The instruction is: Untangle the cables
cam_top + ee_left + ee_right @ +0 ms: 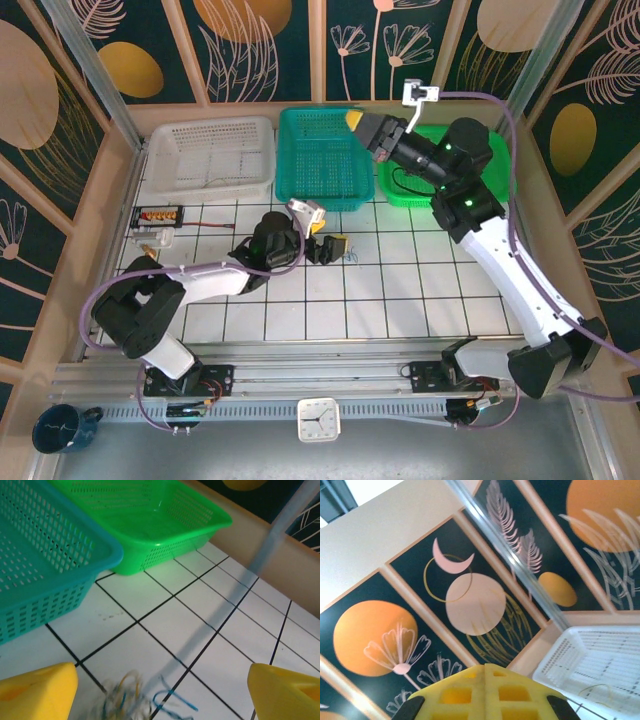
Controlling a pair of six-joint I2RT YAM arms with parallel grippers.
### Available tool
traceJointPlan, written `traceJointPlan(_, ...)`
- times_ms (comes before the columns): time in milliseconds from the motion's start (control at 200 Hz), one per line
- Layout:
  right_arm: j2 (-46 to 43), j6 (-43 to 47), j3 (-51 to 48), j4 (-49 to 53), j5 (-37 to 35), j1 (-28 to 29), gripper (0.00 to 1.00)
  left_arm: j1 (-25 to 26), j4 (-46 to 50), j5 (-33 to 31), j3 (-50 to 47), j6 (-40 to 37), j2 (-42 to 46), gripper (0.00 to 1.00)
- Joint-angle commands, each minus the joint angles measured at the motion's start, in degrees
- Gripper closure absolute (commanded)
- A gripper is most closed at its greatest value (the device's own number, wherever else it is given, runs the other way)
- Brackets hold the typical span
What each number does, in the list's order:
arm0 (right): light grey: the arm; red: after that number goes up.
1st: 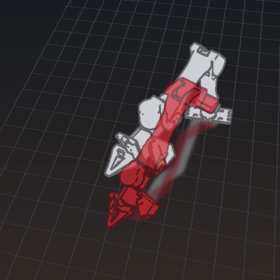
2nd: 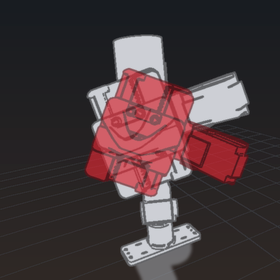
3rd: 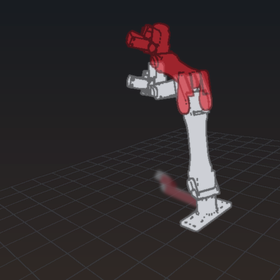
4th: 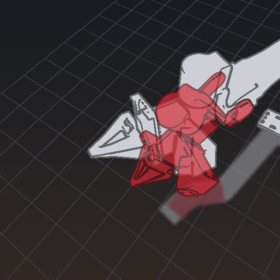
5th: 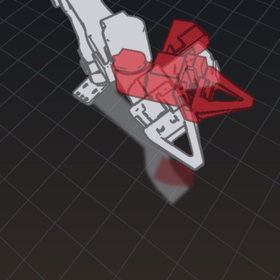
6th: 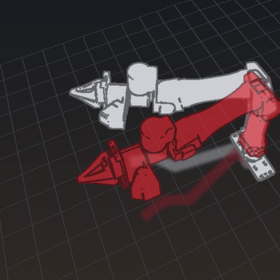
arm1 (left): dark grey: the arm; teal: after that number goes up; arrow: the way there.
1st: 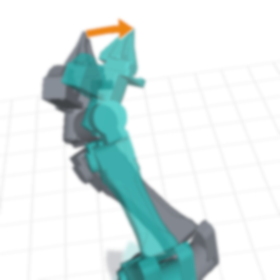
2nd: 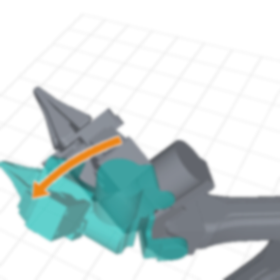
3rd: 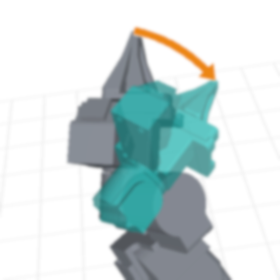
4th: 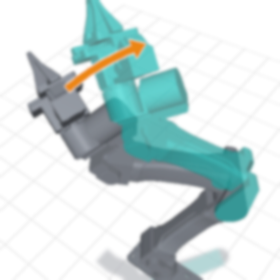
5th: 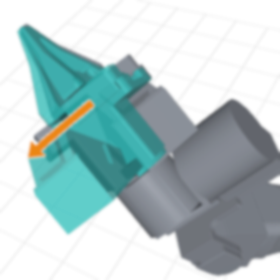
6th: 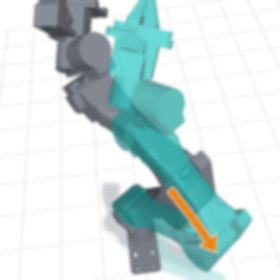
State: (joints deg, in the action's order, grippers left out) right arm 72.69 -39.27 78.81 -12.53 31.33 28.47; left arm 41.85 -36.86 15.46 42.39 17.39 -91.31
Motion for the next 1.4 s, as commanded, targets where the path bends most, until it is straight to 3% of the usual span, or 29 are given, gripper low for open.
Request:
traceJointPlan(0, 0.85, 1.74, 3.08, -0.64, -0.9, 2.29, 1.0, -0.06, -0.78, 0.1, 1.52, -0.65, -2.72, 0.13)
traceJointPlan(405, 2.4, 4.18, 10.99, 0.86, -3.45, 2.56, 1.0, -0.06, -7.96, -0.13, -6.59, 2.11, -6.56, 0.47)
traceJointPlan(555, 3.9, 2.58, 14.7, -0.29, -3.38, 0.1, 1.0, -0.01, -9.75, -0.51, -9.43, 2.57, -9.27, 0.62)
traceJointPlan(896, 5.19, -1.33, 20.27, -2.14, -3.53, -8.68, 1.0, -0.06, -11.74, -1.48, -12.32, 3.26, -10.47, 0.6)
traceJointPlan(1096, 5.1, -2.53, 20.61, -2.42, -2.94, -10.97, 1.0, -0.03, -11.92, -1.73, -13.08, 3.0, -10.22, 0.69)
traceJointPlan(1231, 4.74, -2.63, 19.95, -2.36, -2.94, -11.8, 1.0, -0.05, -11.74, -1.82, -13.45, 2.84, -10.17, 0.81)
traceJointPlan(1296, 4.5, -3.62, 19.1, -3.02, -2.41, -11.97, 1.0, -0.03, -11.75, -1.98, -13.78, 2.9, -9.74, 0.78)
traceJointPlan(1396, 4.13, -5.83, 16.19, -4.98, -0.01, -11.95, 1.0, -0.02, -11.49, -2.17, -14.08, 3.07, -8.41, 0.65)
